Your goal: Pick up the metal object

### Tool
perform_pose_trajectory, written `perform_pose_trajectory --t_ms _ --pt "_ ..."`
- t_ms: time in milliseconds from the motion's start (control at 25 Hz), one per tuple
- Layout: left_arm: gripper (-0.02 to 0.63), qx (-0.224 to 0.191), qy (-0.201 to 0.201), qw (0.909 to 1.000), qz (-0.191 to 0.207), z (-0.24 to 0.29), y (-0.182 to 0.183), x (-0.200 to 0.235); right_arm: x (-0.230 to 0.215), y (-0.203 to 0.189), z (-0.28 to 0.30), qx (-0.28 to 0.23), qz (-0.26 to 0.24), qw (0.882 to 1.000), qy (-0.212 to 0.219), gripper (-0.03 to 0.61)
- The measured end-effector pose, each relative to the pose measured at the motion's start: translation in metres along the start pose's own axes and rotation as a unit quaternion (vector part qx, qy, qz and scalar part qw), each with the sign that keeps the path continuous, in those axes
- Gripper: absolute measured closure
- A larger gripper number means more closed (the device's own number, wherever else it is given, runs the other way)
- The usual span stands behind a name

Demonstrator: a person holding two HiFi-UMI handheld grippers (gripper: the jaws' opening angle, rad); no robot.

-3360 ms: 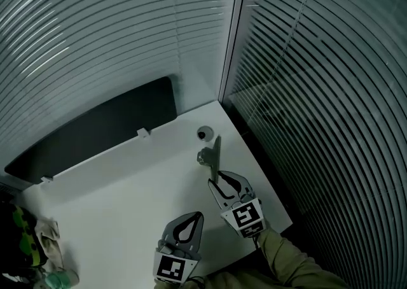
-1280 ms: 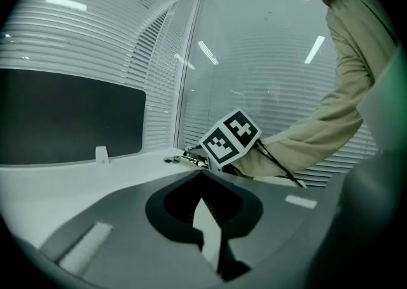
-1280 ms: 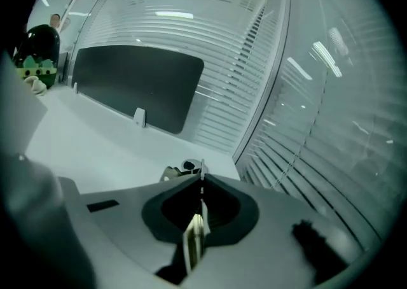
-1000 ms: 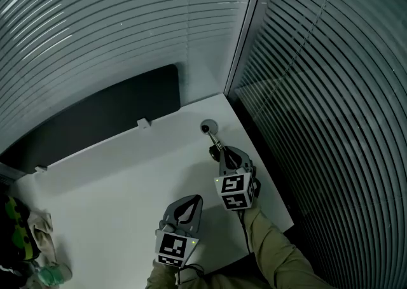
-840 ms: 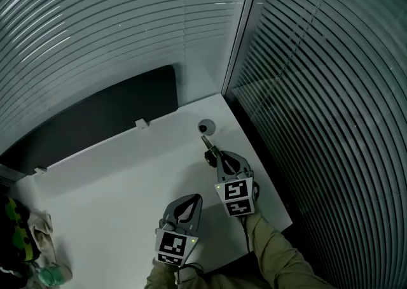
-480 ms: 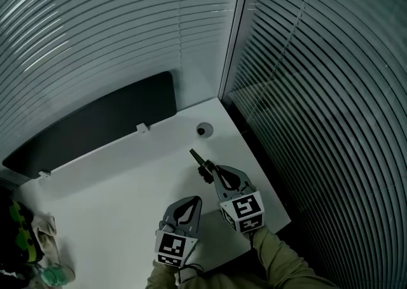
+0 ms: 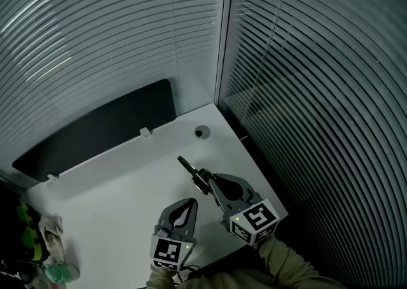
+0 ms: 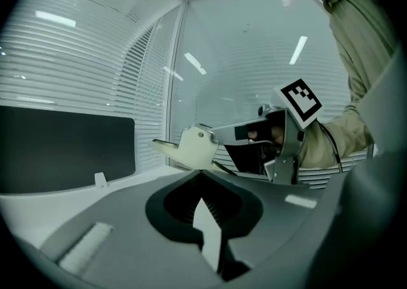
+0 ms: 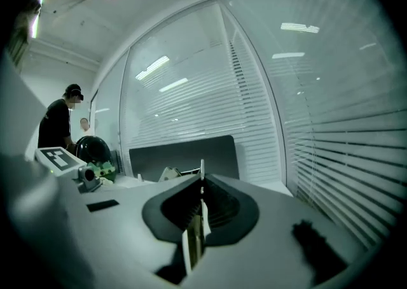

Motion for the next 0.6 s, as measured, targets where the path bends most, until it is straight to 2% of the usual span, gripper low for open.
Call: perform_pose_trajectory --t_ms 240,320,600 --pt "0.607 -0.024 0.005 0.9997 0.006 -0.027 0.024 -0.020 0.023 0.017 -0.035 -0.046 0.005 0.998 0.032 0.569" --pt "0.607 -0.031 0.004 0.9994 0.017 -0.035 0.028 -0.026 0.031 0.024 -0.046 -0.057 0.003 0.998 0.034 0.569" --pt "0.607 -0.039 0.007 0.9992 0.010 -0.055 0.043 -0.046 0.043 0.035 -0.075 -0.076 -0.001 0.997 0.029 0.569"
Point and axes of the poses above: the fingertips, and each gripper's own axes: z forward along the fingers, x to its left, y out of its top, the point moved 10 cm from there along -z, backward along the fingers
